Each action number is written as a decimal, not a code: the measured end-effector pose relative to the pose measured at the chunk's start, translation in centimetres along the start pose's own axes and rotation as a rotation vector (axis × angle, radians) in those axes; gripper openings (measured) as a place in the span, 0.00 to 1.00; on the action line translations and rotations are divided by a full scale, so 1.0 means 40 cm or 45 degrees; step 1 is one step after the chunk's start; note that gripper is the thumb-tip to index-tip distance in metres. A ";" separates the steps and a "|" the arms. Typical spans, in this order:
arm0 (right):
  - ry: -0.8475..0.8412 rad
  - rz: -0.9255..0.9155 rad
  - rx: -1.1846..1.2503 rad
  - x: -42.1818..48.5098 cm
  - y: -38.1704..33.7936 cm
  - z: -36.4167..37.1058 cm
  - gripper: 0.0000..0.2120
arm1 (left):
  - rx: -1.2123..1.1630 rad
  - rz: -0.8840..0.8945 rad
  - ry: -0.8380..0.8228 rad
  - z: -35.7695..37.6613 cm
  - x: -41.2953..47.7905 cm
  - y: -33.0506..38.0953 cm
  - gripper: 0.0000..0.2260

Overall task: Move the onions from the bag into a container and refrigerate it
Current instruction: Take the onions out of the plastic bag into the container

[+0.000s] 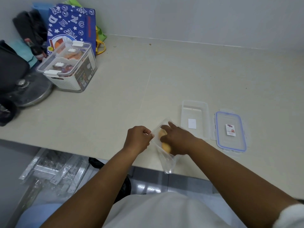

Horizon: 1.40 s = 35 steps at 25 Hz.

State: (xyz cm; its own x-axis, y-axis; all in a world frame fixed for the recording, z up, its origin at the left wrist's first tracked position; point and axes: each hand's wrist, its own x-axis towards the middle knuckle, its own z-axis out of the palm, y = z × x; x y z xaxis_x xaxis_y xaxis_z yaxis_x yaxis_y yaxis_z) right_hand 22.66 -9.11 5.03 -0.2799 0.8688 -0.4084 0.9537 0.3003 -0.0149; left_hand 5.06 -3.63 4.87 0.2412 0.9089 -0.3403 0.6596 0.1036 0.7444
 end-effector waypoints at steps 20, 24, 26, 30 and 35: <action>0.118 0.844 0.638 0.007 0.249 0.101 0.14 | -0.109 -0.042 0.014 0.008 -0.009 0.000 0.05; 0.109 0.842 0.638 -0.007 0.248 0.104 0.24 | -0.134 -0.034 0.000 0.011 -0.013 0.001 0.05; 0.316 0.853 0.673 -0.031 0.229 0.074 0.26 | -0.154 -0.034 -0.010 0.012 -0.015 0.002 0.04; 1.168 0.504 0.633 -0.094 0.102 -0.003 0.16 | -0.174 -0.016 -0.041 0.015 -0.016 -0.001 0.04; 0.535 0.134 0.559 -0.056 -0.028 -0.019 0.12 | -0.142 0.008 -0.024 0.014 -0.016 0.003 0.02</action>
State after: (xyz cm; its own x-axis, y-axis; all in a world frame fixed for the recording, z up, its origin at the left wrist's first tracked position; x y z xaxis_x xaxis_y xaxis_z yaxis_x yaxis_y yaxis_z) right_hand 22.15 -11.09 6.67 -0.1164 0.9926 -0.0352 0.9098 0.0923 -0.4047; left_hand 5.39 -4.41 4.85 0.2592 0.9020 -0.3452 0.5748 0.1432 0.8057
